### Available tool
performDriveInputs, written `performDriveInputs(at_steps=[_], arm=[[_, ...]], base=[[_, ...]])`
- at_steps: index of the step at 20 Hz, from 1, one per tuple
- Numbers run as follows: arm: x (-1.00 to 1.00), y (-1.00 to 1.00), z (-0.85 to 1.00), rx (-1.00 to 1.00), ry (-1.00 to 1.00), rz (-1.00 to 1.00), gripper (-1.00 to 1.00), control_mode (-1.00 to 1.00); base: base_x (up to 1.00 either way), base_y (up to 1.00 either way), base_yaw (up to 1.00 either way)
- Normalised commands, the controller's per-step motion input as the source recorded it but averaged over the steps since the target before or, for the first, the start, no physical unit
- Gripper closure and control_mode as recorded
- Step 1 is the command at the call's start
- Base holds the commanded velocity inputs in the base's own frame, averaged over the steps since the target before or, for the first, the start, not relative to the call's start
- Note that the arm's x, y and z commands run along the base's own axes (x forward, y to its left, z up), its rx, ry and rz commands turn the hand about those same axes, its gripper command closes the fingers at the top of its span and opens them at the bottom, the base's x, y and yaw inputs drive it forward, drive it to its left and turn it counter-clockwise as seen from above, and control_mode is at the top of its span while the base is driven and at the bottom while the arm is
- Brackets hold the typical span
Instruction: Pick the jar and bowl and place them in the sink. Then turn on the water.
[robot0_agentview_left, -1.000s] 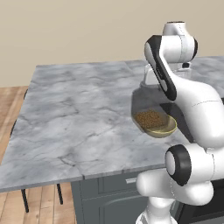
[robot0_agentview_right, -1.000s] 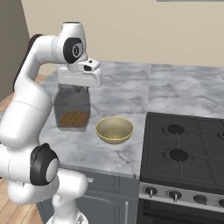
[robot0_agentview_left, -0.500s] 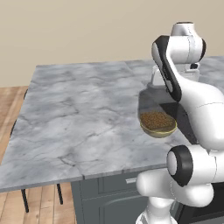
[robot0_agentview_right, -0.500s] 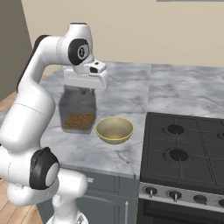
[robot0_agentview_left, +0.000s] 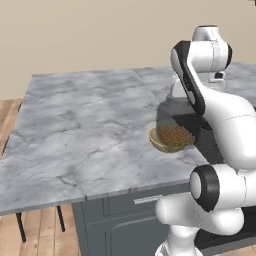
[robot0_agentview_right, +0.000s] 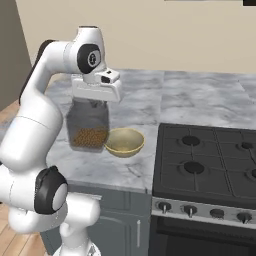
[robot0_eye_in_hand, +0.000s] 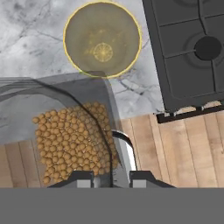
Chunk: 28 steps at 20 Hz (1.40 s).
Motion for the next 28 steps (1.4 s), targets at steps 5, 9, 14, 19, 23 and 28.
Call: performDriveInputs(at_steps=[5, 9, 14, 19, 23, 28], arm=[[0.00, 0.00, 0.00, 0.00, 0.00, 0.00, 1.00, 1.00], [0.00, 0.00, 0.00, 0.00, 0.00, 0.00, 1.00, 1.00], [0.00, 0.00, 0.00, 0.00, 0.00, 0.00, 1.00, 1.00], [0.00, 0.00, 0.00, 0.00, 0.00, 0.00, 1.00, 1.00], [0.00, 0.00, 0.00, 0.00, 0.00, 0.00, 1.00, 1.00], [0.00, 0.00, 0.00, 0.00, 0.00, 0.00, 1.00, 1.00]], base=[[-0.64, -0.48, -0.37], [-0.14, -0.29, -0.62], [-0.01, -0.12, -0.75], [-0.07, 0.00, -0.84], [-0.06, 0.00, -0.87], [-0.02, 0.00, -0.87]])
